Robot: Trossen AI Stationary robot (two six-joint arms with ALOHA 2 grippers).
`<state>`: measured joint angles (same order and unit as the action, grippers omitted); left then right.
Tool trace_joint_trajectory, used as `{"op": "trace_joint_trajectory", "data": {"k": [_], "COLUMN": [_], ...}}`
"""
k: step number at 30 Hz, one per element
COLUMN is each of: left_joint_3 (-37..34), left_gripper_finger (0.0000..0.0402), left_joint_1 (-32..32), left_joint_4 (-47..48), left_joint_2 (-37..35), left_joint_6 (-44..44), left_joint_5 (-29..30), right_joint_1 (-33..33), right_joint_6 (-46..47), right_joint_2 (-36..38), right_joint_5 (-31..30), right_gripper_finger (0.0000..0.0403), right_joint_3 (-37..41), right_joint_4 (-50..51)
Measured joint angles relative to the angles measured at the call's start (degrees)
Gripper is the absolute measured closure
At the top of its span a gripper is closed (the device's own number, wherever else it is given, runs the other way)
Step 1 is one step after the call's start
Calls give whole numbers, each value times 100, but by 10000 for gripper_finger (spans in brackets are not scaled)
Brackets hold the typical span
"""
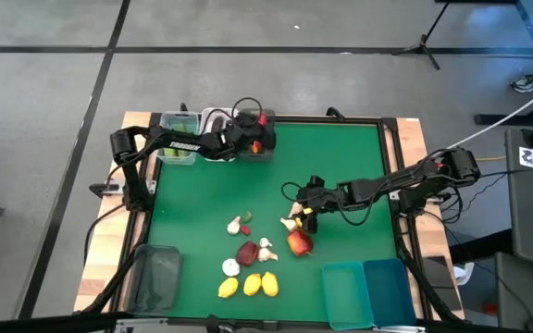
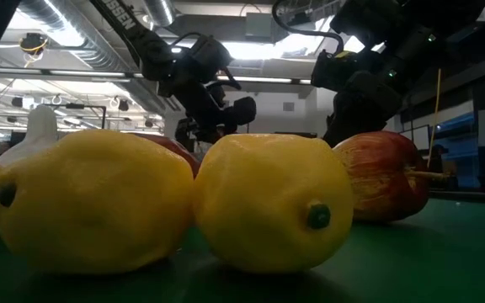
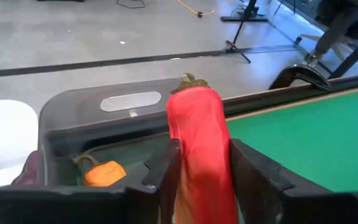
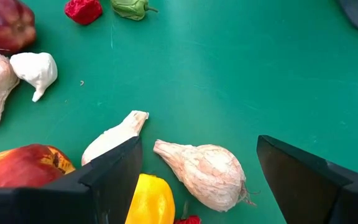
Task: Sort produce into baskets
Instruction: Put the red chili pepper into the top black bin, then put the white garlic into the bottom black bin
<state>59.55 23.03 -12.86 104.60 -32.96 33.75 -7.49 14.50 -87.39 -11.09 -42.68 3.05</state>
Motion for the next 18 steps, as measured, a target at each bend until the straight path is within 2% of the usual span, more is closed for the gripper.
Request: {"op": "trace_joint_trajectory", "data": {"k": [10,14,16,18], "left_joint_3": [0,0,0,0], "left_gripper_finger": [142,130,132,136], "left_joint_1": [0,-84,-227,-460], "left_joint_4": [19,18,96,325], "left_joint_2": [-18,-239,-453,-704], "left_joint_6": [10,441,755,1063], "left_joint_5": [-19,-581,-967,-1105], "right_joint_1": [-1,0,-1,-2], "right_joint_6": [9,13,13,10], "right_joint_2": [0,0,0,0], "right_joint_5": [59,59,61,61], "right_gripper_finger": [86,86,86,86], "right_joint_3": [0,0,0,0], "right_joint_4": [0,2,2,4]}}
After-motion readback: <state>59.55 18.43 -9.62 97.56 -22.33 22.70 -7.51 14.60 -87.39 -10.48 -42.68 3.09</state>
